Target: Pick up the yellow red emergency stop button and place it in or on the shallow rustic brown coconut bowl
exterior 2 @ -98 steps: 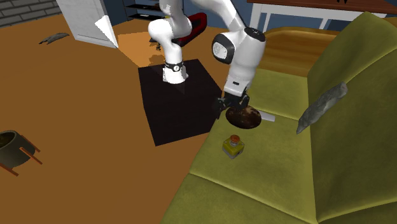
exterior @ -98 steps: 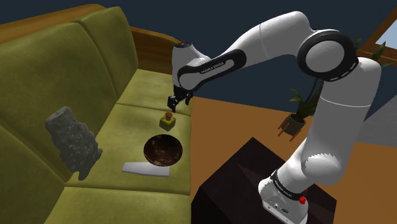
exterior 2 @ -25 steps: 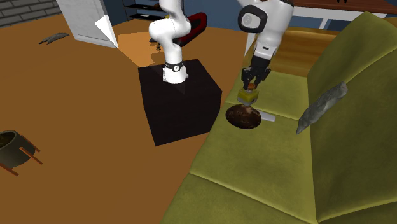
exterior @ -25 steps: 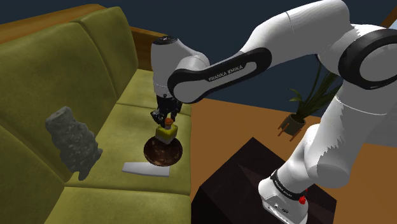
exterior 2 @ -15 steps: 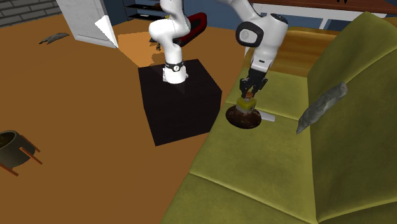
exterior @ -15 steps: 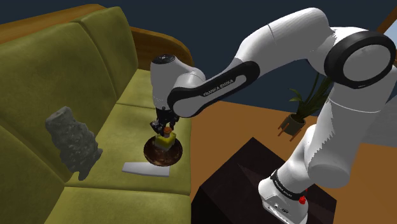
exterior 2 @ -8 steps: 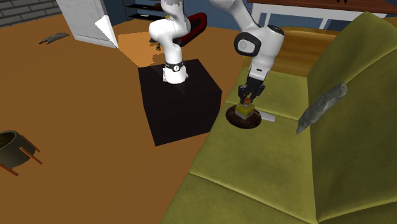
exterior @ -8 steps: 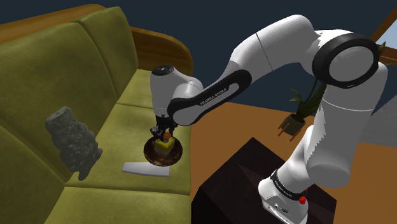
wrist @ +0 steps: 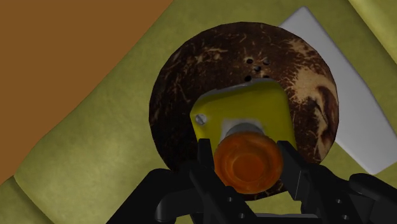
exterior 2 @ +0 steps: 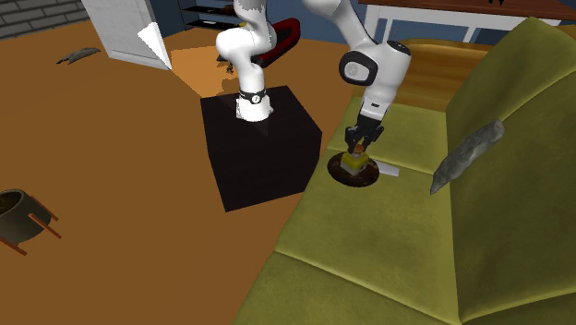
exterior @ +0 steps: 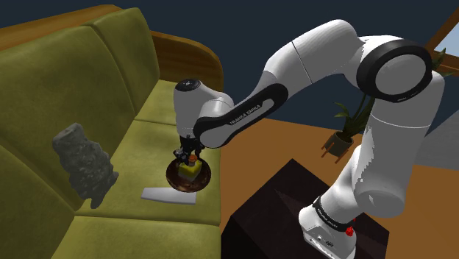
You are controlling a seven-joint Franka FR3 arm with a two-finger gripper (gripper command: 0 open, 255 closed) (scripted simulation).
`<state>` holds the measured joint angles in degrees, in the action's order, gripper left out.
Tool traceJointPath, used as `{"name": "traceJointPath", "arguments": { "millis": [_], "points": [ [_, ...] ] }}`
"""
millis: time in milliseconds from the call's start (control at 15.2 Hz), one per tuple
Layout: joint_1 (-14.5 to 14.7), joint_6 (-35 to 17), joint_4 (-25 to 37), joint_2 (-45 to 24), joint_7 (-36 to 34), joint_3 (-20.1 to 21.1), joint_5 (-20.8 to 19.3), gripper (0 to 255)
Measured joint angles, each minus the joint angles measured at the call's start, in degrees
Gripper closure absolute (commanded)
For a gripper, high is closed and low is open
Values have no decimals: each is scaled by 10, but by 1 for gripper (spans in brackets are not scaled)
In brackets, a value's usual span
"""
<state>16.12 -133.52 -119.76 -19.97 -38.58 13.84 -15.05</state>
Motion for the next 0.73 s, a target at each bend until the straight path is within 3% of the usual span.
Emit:
{"name": "traceJointPath", "arguments": {
  "millis": [66,462,726],
  "points": [
    [0,0,0,0,0,0,0,0],
    [0,0,0,0,0,0,0,0],
    [-1,49,14,37,12,10,19,0]
  ]
}}
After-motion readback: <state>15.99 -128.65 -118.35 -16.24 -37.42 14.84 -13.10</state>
